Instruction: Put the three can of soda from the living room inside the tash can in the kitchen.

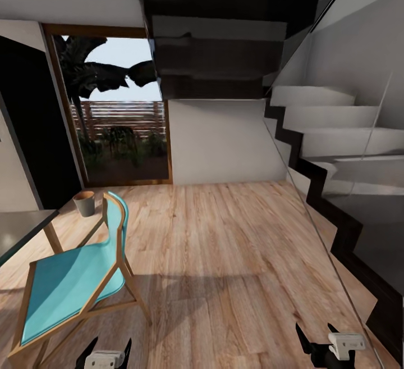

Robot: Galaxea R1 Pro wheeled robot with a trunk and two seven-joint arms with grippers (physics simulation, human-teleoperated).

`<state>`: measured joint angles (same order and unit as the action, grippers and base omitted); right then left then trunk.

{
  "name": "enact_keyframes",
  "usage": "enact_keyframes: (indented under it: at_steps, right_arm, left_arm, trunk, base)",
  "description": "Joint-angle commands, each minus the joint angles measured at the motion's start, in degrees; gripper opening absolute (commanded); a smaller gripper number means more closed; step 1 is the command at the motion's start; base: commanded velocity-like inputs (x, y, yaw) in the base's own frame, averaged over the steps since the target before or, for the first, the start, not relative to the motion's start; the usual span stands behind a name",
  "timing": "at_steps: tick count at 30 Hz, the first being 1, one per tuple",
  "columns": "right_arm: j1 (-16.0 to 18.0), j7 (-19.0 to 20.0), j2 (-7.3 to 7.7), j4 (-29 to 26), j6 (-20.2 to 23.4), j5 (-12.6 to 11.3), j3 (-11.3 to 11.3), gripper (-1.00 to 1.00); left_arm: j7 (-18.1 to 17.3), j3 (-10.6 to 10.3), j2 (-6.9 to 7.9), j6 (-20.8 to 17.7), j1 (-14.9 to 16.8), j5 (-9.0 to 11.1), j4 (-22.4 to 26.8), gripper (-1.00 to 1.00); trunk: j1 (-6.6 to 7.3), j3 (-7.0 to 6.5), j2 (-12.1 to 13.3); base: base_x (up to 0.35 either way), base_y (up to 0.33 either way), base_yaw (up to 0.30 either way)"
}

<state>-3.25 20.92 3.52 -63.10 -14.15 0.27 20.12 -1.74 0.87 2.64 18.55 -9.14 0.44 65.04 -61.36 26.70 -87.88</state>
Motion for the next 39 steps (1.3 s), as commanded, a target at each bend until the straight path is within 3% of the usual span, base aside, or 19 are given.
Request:
enact_keyframes:
  at_steps: [1,28,39]
  right_arm:
    - [0.0,0.0,0.00,0.0,0.0,0.0,0.0,1.00]
    - [0.0,0.1,0.02,0.0,0.0,0.1,0.1,1.00]
    - [0.0,0.1,-0.01,-0.1,0.4,0.0,0.0,1.00]
  left_arm:
    - [0.0,0.0,0.00,0.0,0.0,0.0,0.0,1.00]
    - [0.0,0.0,0.00,-0.1,0.0,-0.1,-0.1,1.00]
    - [0.0,0.0,0.00,-0.1,0.0,-0.1,-0.1,1.00]
  trunk:
    - [-0.23,0.19,-0.4]
    - [-6.16,5.05,-11.2]
    - [-8.57,7.80,-15.7]
  base:
    - [0.000,0.000,0.000]
    - [0.000,0.000,0.000]
    - [0.000,0.000,0.000]
